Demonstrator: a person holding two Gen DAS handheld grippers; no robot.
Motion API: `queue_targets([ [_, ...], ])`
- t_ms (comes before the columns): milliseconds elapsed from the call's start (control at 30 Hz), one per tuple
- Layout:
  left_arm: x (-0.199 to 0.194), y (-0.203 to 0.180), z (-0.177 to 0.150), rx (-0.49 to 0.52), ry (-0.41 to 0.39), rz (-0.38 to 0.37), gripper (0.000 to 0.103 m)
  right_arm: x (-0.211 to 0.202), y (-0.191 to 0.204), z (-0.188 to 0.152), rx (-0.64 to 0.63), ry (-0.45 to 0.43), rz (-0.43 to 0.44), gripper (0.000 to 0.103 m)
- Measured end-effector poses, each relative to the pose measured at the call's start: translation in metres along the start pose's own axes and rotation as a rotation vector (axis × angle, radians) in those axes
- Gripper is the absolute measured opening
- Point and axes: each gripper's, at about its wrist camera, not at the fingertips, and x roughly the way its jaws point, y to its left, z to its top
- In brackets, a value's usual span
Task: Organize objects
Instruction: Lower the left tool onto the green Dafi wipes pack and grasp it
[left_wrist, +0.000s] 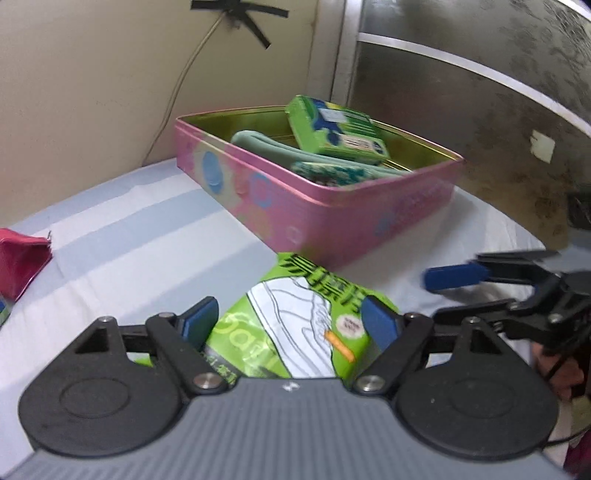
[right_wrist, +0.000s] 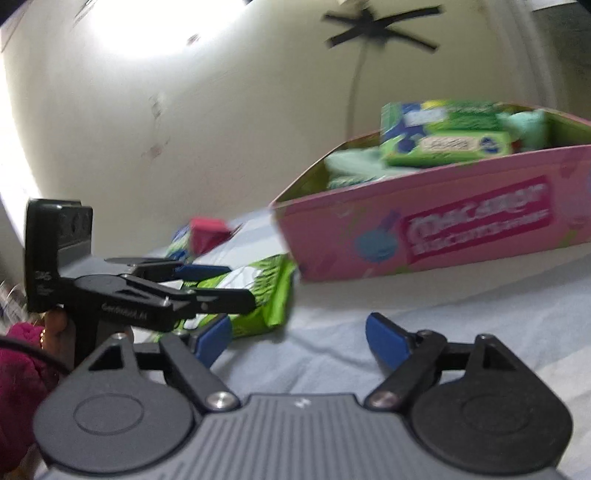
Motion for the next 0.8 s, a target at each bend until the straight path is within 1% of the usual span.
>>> queue_targets([
  [67, -0.006, -0.004, -0.004, 0.006, 0.011, 0.015, 0.092, 0.001, 0.003, -0.001, -0.018, 0.004, -0.011, 0.084],
  [133, -0.011, -0.007, -0.007, -0.009, 0.037, 0.059, 0.092, 0.000, 0.005, -0.002, -0.028, 0.006, -0.013, 0.084],
  [167, -0.016, -0.006, -0.009, -0.026, 0.036, 0.082, 0.092, 0.000, 0.005, -0.002, -0.026, 0.004, -0.012, 0.084],
  [200, -0.024, -0.004, -0.012, -0.061, 0.028, 0.096, 0.092, -0.001, 0.005, -0.002, -0.023, 0.002, -0.008, 0.084],
  [267, -0.043, 0.001, -0.016, -0.141, -0.015, 0.122, 0.092, -0.003, 0.002, -0.001, -0.011, -0.004, 0.011, 0.084],
  [333, -0.067, 0.005, -0.020, -0.250, -0.066, 0.146, 0.092, -0.005, -0.003, 0.002, 0.019, -0.015, 0.052, 0.082],
  [400, -0.082, 0.008, -0.026, -0.352, -0.084, 0.151, 0.091, -0.003, -0.009, 0.009, 0.072, -0.015, 0.081, 0.079],
  [433, -0.086, 0.010, -0.029, -0.394, -0.083, 0.145, 0.090, 0.000, -0.011, 0.013, 0.097, -0.007, 0.095, 0.074],
  [467, -0.086, 0.009, -0.031, -0.419, -0.074, 0.144, 0.086, 0.004, -0.012, 0.018, 0.117, 0.007, 0.108, 0.064],
  [500, -0.083, 0.009, -0.032, -0.439, -0.058, 0.144, 0.081, 0.011, -0.011, 0.023, 0.123, 0.023, 0.117, 0.061],
  [567, -0.071, 0.008, -0.035, -0.483, -0.014, 0.142, 0.063, 0.026, -0.004, 0.029, 0.093, 0.050, 0.107, 0.050],
  [600, -0.065, 0.009, -0.037, -0.506, 0.007, 0.141, 0.058, 0.036, 0.000, 0.029, 0.085, 0.078, 0.095, 0.044],
  [633, -0.060, 0.009, -0.039, -0.530, 0.016, 0.144, 0.052, 0.043, 0.002, 0.027, 0.098, 0.107, 0.111, 0.033],
  [667, -0.060, 0.004, -0.040, -0.530, 0.000, 0.168, 0.049, 0.044, 0.003, 0.023, 0.116, 0.107, 0.144, 0.033],
  [733, -0.059, -0.005, -0.039, -0.509, -0.002, 0.201, 0.049, 0.034, 0.013, 0.015, 0.069, 0.093, 0.130, 0.032],
  [800, -0.058, -0.015, -0.038, -0.488, 0.002, 0.198, 0.049, 0.021, 0.012, 0.009, 0.077, 0.098, 0.124, 0.032],
])
